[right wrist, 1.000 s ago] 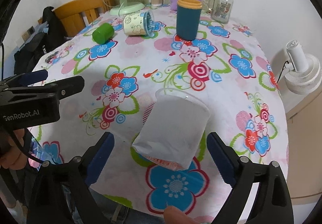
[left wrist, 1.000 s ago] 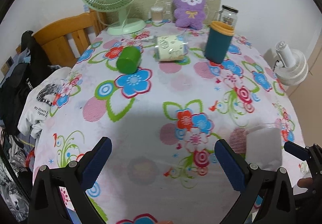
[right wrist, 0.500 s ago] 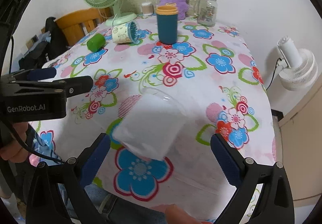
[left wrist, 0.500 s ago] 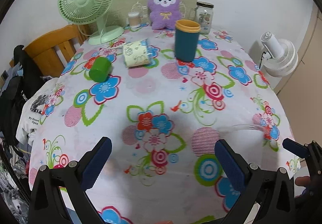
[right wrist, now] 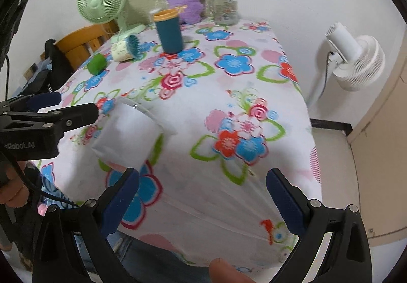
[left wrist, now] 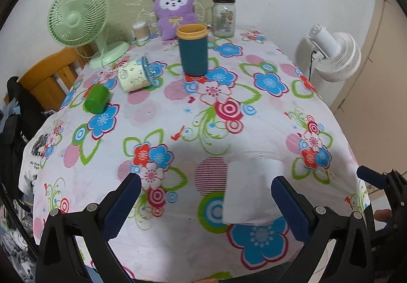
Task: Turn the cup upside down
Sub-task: 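Bring the left tool to the cup and grasp it with the left gripper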
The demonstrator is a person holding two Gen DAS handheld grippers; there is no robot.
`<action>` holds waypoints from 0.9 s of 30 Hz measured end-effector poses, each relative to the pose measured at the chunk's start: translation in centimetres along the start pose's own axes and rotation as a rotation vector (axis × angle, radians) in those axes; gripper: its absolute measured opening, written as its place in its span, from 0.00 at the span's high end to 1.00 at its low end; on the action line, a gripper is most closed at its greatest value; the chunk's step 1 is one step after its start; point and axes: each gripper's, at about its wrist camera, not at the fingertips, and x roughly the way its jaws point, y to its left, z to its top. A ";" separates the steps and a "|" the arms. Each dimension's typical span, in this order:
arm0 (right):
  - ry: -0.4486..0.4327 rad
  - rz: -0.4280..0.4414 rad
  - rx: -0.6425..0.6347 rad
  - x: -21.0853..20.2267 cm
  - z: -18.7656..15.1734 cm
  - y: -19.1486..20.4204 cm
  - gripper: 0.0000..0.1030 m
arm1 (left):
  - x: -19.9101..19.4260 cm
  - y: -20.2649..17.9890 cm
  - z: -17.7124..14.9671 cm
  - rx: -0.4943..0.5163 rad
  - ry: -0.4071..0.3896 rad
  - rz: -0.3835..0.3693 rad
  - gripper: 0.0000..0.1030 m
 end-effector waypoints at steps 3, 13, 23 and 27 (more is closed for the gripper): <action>0.002 -0.008 0.015 0.0 -0.4 -0.8 0.02 | 0.1 -0.9 -0.1 0.015 0.004 -0.007 0.00; 0.008 -0.035 0.047 0.2 -1.9 -2.3 0.02 | 1.3 -3.3 -0.5 0.063 0.041 -0.024 0.00; 0.009 -0.044 0.062 0.2 -2.2 -2.9 0.02 | 3.7 -4.6 -1.0 0.105 0.105 -0.033 0.00; 0.009 -0.045 0.066 0.3 -2.3 -3.1 0.02 | 4.3 -4.8 -1.3 0.113 0.122 -0.041 0.00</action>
